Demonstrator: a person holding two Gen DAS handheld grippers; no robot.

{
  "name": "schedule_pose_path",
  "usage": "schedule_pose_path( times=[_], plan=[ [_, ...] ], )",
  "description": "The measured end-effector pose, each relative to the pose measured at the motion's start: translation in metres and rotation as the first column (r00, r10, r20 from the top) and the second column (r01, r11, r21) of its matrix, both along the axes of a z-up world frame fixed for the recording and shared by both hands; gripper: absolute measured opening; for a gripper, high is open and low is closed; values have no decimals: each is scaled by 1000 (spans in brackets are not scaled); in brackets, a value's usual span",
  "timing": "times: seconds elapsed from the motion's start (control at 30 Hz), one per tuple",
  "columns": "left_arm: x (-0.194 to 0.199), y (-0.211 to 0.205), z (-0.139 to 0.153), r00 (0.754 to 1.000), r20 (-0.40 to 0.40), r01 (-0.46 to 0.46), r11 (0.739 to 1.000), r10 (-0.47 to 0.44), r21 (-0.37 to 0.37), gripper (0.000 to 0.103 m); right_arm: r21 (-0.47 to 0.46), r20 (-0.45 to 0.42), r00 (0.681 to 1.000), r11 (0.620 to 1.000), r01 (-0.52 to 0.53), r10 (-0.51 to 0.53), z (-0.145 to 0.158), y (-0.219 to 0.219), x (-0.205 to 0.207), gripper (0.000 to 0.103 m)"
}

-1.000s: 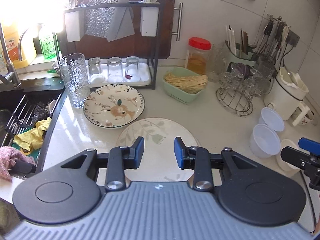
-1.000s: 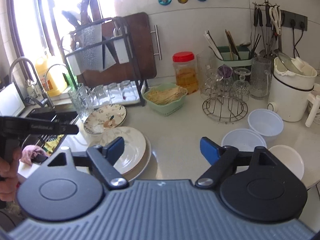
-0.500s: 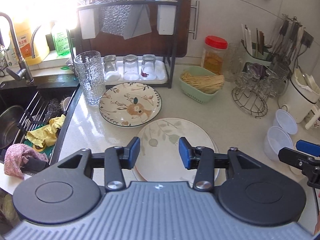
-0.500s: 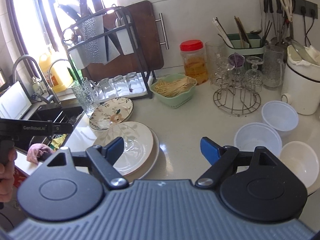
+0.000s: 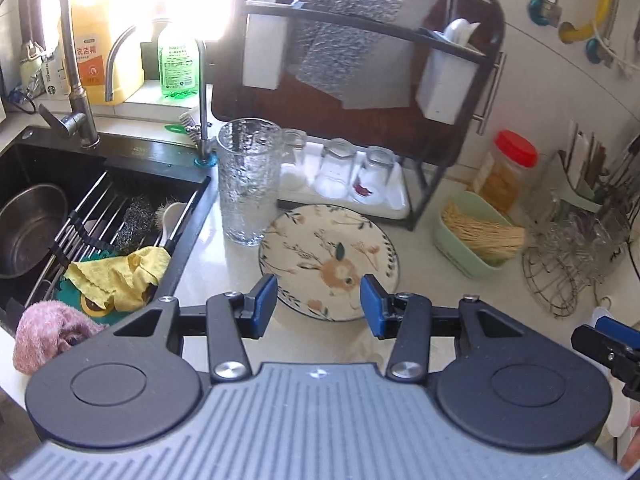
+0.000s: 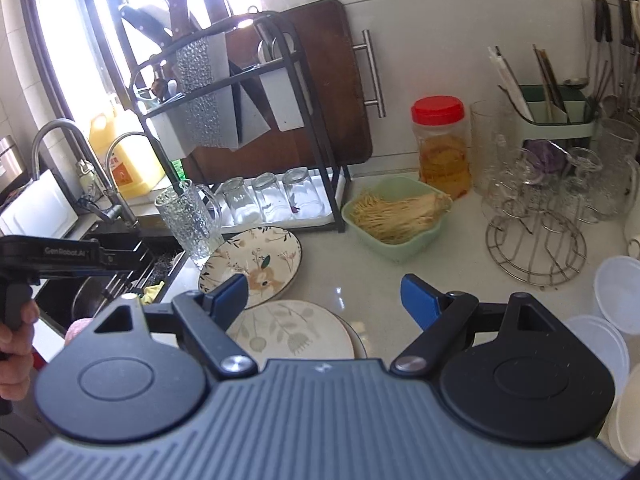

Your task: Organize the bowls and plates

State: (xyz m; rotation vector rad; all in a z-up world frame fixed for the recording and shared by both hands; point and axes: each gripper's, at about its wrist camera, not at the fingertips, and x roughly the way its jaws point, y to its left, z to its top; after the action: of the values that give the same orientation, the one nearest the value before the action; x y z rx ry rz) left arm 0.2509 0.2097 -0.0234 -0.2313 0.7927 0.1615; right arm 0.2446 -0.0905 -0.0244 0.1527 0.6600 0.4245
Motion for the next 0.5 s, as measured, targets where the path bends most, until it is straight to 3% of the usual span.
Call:
schedule_pose_path(
  times=[0.23,0.5],
  plan=[
    [32,33,-36,999,-49,-20,999,18,-40,52,31,-72,995,998,-62,64,-18,34,36,84],
    [67,70,-81,990,-138,-38,989,18,-141,52,29,-196,978,997,-67,72,-49,74,77,71]
  ],
)
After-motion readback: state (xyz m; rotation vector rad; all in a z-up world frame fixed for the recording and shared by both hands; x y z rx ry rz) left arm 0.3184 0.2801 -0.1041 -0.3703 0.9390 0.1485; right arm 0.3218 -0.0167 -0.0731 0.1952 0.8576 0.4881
